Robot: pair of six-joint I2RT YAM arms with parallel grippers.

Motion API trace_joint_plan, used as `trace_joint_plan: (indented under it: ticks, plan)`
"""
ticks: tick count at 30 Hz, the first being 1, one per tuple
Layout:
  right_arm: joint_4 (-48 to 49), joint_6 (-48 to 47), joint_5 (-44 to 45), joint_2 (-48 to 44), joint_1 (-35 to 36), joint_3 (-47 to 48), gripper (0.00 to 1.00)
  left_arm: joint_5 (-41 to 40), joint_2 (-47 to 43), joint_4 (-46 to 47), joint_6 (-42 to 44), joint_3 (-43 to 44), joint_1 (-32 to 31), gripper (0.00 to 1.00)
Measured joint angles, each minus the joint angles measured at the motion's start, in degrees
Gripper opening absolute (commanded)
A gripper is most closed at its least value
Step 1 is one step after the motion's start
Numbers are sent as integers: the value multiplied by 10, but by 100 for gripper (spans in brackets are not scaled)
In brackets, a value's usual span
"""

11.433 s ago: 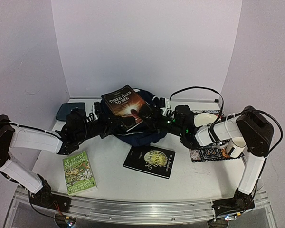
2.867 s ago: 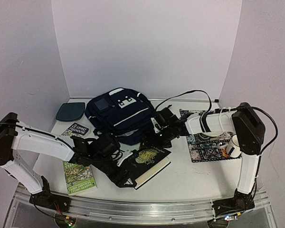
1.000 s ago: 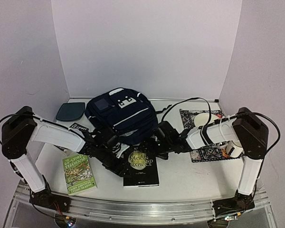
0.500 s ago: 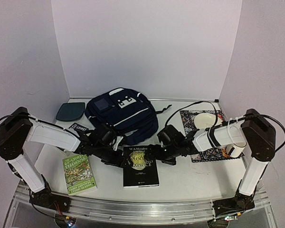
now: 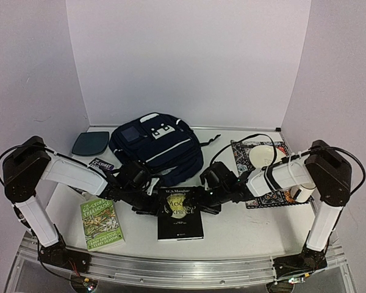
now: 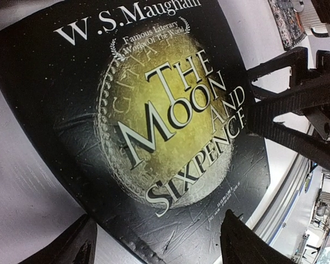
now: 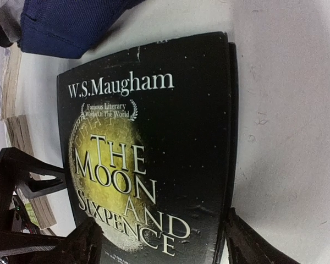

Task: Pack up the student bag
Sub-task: Rotate the book at the center of the board.

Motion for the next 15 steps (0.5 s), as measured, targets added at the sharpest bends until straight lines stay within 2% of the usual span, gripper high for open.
trace_joint_plan:
  ticks: [11,15]
  plan:
    - [-11,3,-19,-31,-3,-5,49,-2,1,2,-11,0,3,77]
    - [-10,2,-23,-45,-3,-5,37,-4,1,2,-11,0,3,77]
